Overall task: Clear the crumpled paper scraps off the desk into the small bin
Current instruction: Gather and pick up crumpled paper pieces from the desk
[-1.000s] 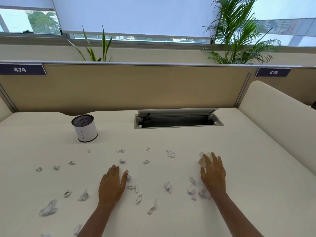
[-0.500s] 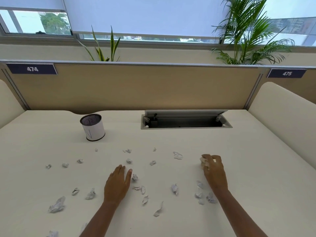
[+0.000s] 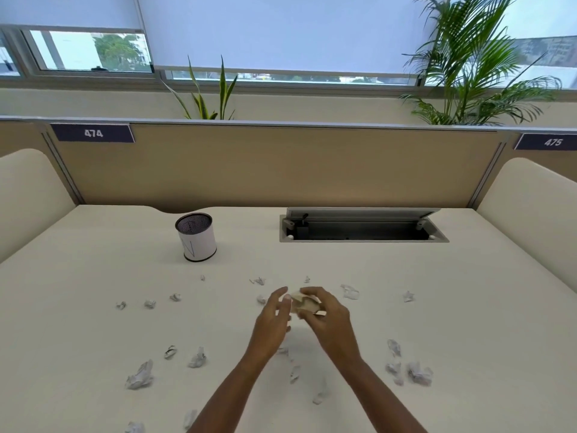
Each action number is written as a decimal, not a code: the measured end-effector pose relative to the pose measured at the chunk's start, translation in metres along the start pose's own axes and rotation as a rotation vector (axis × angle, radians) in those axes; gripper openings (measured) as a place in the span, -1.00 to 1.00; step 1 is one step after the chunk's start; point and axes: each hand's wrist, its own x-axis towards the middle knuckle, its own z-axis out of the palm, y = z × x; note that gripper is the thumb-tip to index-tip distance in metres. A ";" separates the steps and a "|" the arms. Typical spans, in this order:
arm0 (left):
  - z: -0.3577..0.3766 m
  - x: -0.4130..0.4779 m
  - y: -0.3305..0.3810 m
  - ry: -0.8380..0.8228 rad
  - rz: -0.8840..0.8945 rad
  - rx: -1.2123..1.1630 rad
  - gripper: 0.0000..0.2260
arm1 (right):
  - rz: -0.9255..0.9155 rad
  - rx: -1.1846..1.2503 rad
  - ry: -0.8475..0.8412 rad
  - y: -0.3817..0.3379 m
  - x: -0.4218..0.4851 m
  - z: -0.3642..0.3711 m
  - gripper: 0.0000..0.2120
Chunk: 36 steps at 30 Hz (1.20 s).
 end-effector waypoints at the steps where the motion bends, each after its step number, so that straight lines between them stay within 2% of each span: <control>1: -0.001 -0.001 0.003 -0.060 -0.062 -0.113 -0.72 | -0.030 -0.006 -0.019 -0.005 -0.001 0.007 -0.75; 4: -0.011 0.000 0.004 -0.120 -0.148 -0.356 -0.77 | -0.079 -0.065 -0.067 -0.013 -0.003 0.023 -0.74; 8: -0.032 0.011 0.000 -0.030 -0.236 -0.450 -0.81 | -0.075 -0.054 -0.101 -0.014 -0.001 0.034 -0.65; 13: -0.076 0.043 0.013 0.305 -0.111 -0.276 -0.89 | -0.078 -0.165 -0.074 -0.001 0.004 0.040 -0.68; 18: -0.127 0.083 0.031 0.567 0.068 0.015 -0.70 | -0.101 -0.290 -0.119 0.012 0.010 0.057 -0.79; 20: -0.141 0.099 0.036 0.619 0.118 0.104 -0.69 | -0.137 -0.353 -0.138 0.011 0.011 0.070 -0.78; 28: -0.171 0.157 0.043 0.598 0.248 0.353 -0.67 | -0.319 -0.540 -0.257 0.001 0.018 0.125 -0.85; 29: -0.174 0.164 0.042 0.583 0.254 0.386 -0.66 | -0.323 -0.581 -0.280 0.002 0.018 0.131 -0.86; 31: -0.180 0.176 0.039 0.553 0.245 0.440 -0.66 | -0.324 -0.636 -0.293 0.012 0.015 0.144 -0.75; 36: -0.187 0.194 0.030 0.460 0.185 0.557 -0.63 | -0.273 -0.607 -0.311 0.022 0.011 0.153 -0.76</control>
